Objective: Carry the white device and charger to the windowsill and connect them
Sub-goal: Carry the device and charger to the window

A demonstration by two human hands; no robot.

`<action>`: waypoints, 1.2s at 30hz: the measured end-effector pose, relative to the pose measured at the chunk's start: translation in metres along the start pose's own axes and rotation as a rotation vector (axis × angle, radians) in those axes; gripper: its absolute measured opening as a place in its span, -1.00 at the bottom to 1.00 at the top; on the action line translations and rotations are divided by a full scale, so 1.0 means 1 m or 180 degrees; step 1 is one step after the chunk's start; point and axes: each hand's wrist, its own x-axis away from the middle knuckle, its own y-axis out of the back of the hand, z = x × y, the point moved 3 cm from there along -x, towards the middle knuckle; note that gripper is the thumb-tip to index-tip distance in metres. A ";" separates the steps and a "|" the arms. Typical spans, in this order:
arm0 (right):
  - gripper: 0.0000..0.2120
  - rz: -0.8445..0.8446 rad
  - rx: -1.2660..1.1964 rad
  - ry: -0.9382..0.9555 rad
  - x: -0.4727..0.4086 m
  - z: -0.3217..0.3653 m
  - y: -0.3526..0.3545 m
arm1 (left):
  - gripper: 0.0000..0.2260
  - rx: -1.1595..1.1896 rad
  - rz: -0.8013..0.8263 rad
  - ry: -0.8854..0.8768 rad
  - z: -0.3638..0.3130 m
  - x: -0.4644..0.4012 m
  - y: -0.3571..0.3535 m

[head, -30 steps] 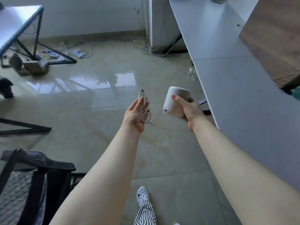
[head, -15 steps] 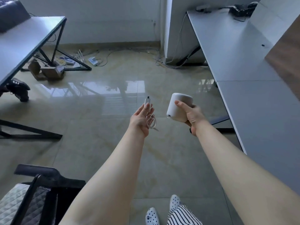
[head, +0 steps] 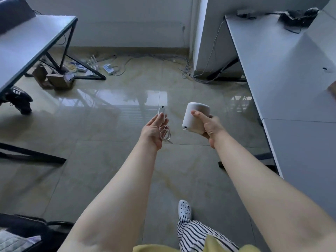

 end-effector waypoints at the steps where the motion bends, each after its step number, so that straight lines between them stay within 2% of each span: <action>1: -0.77 0.0026 0.0022 -0.0037 -0.012 0.005 -0.004 | -0.61 0.0014 -0.0040 -0.0008 -0.005 -0.012 -0.003; 5: -0.65 0.0158 0.0079 -0.0131 -0.058 0.029 -0.019 | -0.67 0.0063 -0.0114 -0.0066 -0.029 -0.054 -0.015; 11: -0.61 0.0319 0.0140 -0.0201 -0.117 0.056 -0.053 | -0.90 0.0127 -0.0102 -0.0092 -0.066 -0.108 -0.030; 14: -0.60 0.0364 0.0156 -0.0250 -0.144 0.065 -0.074 | -0.87 0.0157 -0.0126 -0.0109 -0.086 -0.138 -0.032; 18: -0.63 0.0309 0.0186 -0.0283 -0.191 0.078 -0.107 | -0.70 0.0124 -0.0118 -0.0122 -0.119 -0.189 -0.036; 23: -0.68 0.0248 0.0241 -0.0276 -0.257 0.100 -0.163 | -0.72 0.0019 -0.0013 -0.0041 -0.170 -0.270 -0.044; 28: -0.68 0.0170 0.0172 -0.0343 -0.319 0.126 -0.222 | -0.62 -0.0185 -0.0030 0.0045 -0.229 -0.345 -0.046; 33: -0.68 0.0170 0.0059 -0.0364 -0.366 0.150 -0.269 | -0.66 -0.0348 -0.0008 0.0050 -0.280 -0.401 -0.051; 36: -0.75 0.0126 0.0042 -0.0359 -0.391 0.161 -0.290 | -0.81 -0.0388 0.0017 0.0116 -0.298 -0.427 -0.057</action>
